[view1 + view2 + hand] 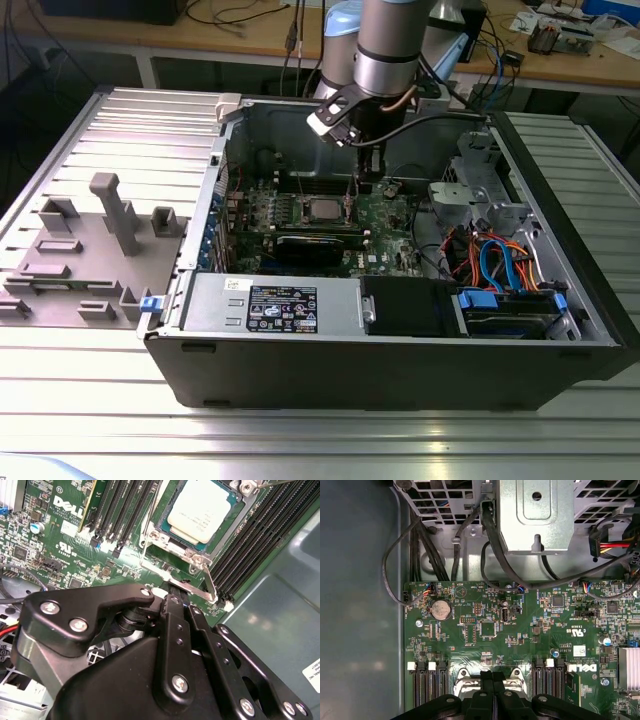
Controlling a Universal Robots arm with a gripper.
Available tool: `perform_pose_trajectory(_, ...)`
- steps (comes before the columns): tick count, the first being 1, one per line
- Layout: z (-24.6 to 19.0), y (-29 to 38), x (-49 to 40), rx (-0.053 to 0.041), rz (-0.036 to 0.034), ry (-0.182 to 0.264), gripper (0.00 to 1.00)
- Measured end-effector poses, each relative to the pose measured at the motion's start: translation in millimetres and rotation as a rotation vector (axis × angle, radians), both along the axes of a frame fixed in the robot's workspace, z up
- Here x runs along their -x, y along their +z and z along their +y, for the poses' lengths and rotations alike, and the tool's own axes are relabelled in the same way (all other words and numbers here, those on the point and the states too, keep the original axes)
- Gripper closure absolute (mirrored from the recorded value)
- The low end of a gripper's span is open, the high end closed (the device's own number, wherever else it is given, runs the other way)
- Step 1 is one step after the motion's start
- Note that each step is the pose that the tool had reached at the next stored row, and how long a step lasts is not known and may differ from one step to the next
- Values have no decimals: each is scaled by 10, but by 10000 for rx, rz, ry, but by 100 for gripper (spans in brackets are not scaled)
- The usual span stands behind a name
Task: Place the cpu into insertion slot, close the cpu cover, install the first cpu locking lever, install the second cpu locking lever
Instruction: 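Close the cpu cover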
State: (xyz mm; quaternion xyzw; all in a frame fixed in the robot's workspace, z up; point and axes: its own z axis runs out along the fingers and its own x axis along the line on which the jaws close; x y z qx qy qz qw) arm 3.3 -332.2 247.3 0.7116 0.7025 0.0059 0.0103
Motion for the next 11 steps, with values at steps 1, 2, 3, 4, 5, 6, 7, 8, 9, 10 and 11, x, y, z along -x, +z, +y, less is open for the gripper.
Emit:
perform_pose_trajectory(1, 0, 0, 5, 0, 0, -1, 89)
perform_pose_trajectory(2, 0, -1, 5, 0, 1, 0, 89)
perform_pose_trajectory(3, 0, -1, 6, 0, 1, -1, 89)
perform_pose_trajectory(4, 0, -1, 9, 0, 1, -2, 89)
perform_pose_trajectory(5, 0, -1, 9, 1, 0, -1, 89)
perform_pose_trajectory(6, 0, -2, 12, 0, 1, -1, 89)
perform_pose_trajectory(7, 0, -2, 16, 0, 0, -1, 89)
perform_pose_trajectory(8, 0, -2, 17, 0, 1, -1, 89)
perform_pose_trajectory(9, 0, -2, 19, -1, 1, -1, 89)
perform_pose_trajectory(10, 0, -1, 21, 0, 1, -1, 89)
perform_pose_trajectory(11, 0, -2, 22, 0, 0, -1, 89)
